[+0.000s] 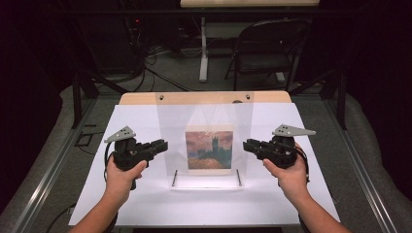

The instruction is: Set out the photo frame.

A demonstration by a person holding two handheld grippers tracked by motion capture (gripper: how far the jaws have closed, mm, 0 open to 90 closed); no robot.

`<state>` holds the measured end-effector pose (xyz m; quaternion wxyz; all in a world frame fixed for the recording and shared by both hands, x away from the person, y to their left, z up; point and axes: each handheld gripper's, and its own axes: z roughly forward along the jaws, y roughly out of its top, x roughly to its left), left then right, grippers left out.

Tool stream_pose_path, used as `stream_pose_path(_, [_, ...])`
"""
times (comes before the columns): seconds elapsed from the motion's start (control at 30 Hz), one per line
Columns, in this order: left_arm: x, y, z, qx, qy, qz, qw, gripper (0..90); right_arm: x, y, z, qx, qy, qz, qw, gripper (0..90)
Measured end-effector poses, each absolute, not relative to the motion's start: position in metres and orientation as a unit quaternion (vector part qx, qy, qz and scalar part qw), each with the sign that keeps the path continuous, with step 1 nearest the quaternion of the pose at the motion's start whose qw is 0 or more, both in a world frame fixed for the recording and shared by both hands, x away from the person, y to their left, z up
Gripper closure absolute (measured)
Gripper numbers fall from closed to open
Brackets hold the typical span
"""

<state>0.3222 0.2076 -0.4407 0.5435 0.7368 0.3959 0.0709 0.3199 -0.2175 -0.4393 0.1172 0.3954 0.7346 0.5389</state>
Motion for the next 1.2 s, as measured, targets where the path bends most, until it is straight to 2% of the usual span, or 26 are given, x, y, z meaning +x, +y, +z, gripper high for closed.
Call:
stream_pose_path(0.43, [0.304,0.211,-0.446,0.736,0.382,0.073,0.554,73.7,0.298,-0.218,-0.445,0.385,0.729,0.553,0.124,74.1])
stream_pose_path(0.77, [0.304,0.21,-0.445,0.74,0.381,0.076,0.549,73.6,0.3,-0.218,-0.445,0.386,0.729,0.552,0.12,73.6])
stream_pose_path(1.2, [0.302,0.205,-0.441,0.744,0.387,0.086,0.538,69.3,0.3,-0.219,-0.444,0.386,0.729,0.552,0.123,70.7])
